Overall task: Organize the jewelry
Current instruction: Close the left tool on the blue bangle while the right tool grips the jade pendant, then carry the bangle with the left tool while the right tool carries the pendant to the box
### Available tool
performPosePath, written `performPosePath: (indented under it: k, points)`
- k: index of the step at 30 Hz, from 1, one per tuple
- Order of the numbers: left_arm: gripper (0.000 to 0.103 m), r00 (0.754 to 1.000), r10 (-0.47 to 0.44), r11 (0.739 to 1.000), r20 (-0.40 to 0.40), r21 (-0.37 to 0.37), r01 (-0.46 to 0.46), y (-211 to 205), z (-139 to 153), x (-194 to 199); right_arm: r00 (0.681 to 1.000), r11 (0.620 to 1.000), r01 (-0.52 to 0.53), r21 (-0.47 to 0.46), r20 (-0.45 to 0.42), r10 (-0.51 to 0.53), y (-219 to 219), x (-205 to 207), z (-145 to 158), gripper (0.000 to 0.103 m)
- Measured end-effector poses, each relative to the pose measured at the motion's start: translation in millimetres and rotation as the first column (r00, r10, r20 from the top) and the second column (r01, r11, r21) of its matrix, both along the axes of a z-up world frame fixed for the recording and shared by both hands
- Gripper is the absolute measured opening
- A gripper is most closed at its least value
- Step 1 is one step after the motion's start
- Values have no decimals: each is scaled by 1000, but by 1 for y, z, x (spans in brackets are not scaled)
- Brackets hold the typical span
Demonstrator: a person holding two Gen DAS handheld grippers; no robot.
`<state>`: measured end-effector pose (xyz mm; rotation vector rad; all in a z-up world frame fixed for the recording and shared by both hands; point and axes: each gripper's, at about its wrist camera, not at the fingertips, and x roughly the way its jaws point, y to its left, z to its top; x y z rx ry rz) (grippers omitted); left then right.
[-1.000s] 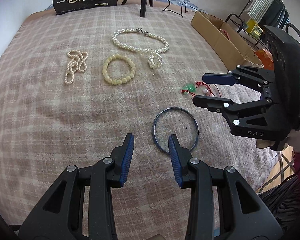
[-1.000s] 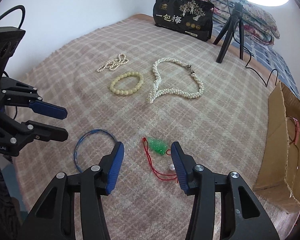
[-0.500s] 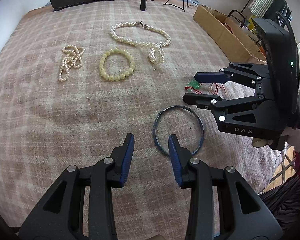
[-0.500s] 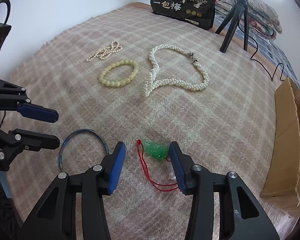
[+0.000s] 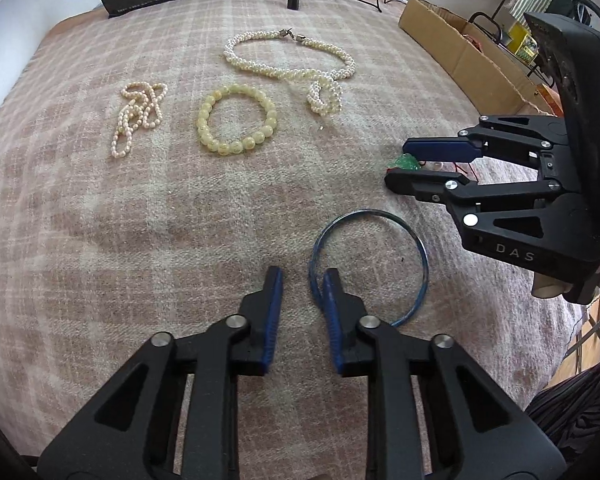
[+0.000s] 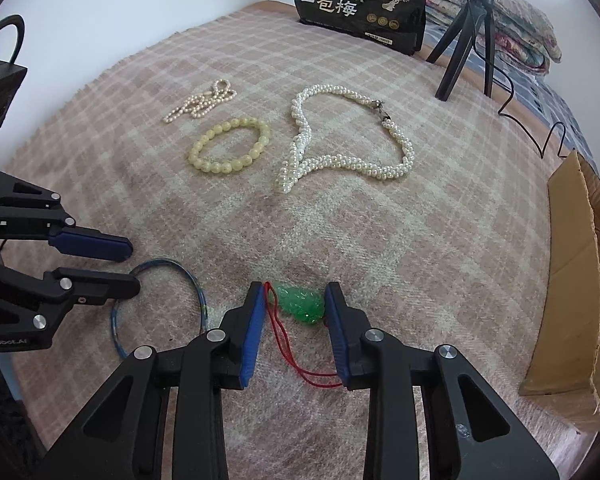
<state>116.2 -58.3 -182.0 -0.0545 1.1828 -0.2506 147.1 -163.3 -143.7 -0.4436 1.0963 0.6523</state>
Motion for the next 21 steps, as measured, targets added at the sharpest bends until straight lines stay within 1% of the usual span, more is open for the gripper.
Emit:
performPosePath:
  k: [1,4,14,21]
  points:
    - [8,1000,1,1000,1,1,-1,1,0,0,1000,1000,0,0,1,0,0,0,0,28]
    - [4,1000,2,1000,8,6,-2,2,1,0,1000,1000,-2,1,6,2,0,-1,1,28]
    - [2,998,27,1000,55,5,-27,12,13,-5,999,1000,-7,7,36,7,2,-5,11,28]
    - [1,991,27,1000,132,10,-29,14,35,-10,997,999,4,38,72,-7,1,-9,28,28]
